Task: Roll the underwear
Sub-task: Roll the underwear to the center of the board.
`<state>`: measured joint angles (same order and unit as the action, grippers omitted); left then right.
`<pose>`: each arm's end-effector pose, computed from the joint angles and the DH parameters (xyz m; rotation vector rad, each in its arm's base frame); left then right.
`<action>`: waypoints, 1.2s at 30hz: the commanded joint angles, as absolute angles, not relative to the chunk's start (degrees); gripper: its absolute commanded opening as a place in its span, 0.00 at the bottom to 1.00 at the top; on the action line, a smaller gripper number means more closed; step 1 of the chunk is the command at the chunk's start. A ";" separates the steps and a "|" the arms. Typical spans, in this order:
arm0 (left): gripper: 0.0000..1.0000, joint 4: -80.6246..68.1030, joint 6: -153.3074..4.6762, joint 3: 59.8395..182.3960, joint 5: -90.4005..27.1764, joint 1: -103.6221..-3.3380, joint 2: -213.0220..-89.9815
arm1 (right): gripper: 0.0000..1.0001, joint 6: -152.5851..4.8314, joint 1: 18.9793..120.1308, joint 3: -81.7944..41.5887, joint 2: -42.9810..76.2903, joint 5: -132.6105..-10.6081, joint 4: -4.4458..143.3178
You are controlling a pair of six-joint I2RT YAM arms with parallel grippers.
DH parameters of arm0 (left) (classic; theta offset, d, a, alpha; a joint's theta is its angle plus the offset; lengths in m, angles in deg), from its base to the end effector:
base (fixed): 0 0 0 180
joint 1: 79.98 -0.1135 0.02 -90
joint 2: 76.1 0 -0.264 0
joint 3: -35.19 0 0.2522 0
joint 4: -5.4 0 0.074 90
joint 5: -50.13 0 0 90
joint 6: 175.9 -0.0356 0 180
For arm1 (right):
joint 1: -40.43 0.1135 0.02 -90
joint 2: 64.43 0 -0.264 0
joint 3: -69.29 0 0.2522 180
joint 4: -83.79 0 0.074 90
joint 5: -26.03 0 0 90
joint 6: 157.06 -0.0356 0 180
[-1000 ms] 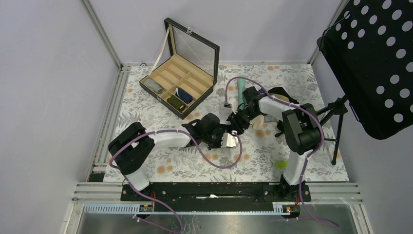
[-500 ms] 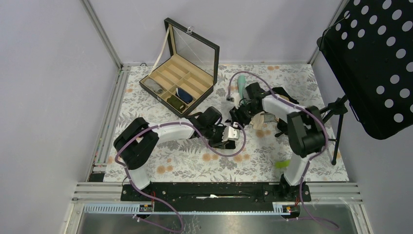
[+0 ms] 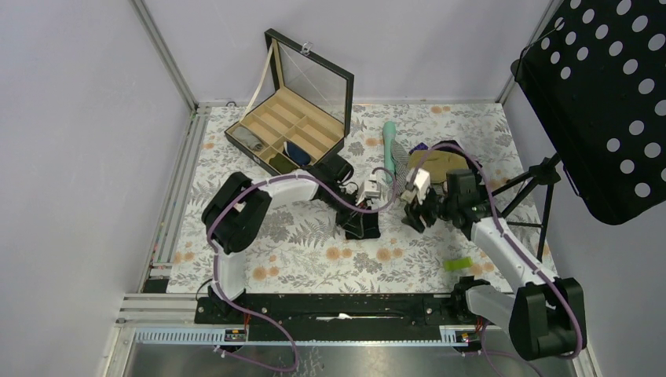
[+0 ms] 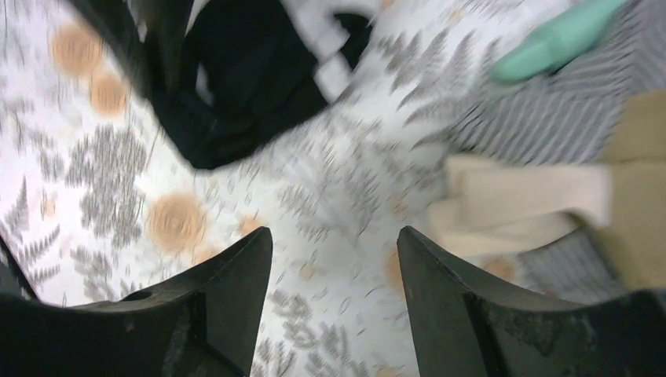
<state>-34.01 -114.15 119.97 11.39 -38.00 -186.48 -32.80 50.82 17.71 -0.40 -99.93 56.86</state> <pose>0.2639 -0.2748 0.1647 1.6810 1.9213 -1.2764 0.2226 0.0621 0.2312 -1.1067 1.8382 0.4660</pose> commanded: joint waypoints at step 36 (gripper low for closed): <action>0.00 -37.63 -102.03 131.10 28.48 -47.33 -202.33 | 0.47 -3.25 78.19 15.00 21.62 -96.31 65.91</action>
<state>-39.37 -100.81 129.24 31.48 -46.77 -201.08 -5.04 77.60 18.82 18.93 -96.79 68.93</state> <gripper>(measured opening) 0.130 0.551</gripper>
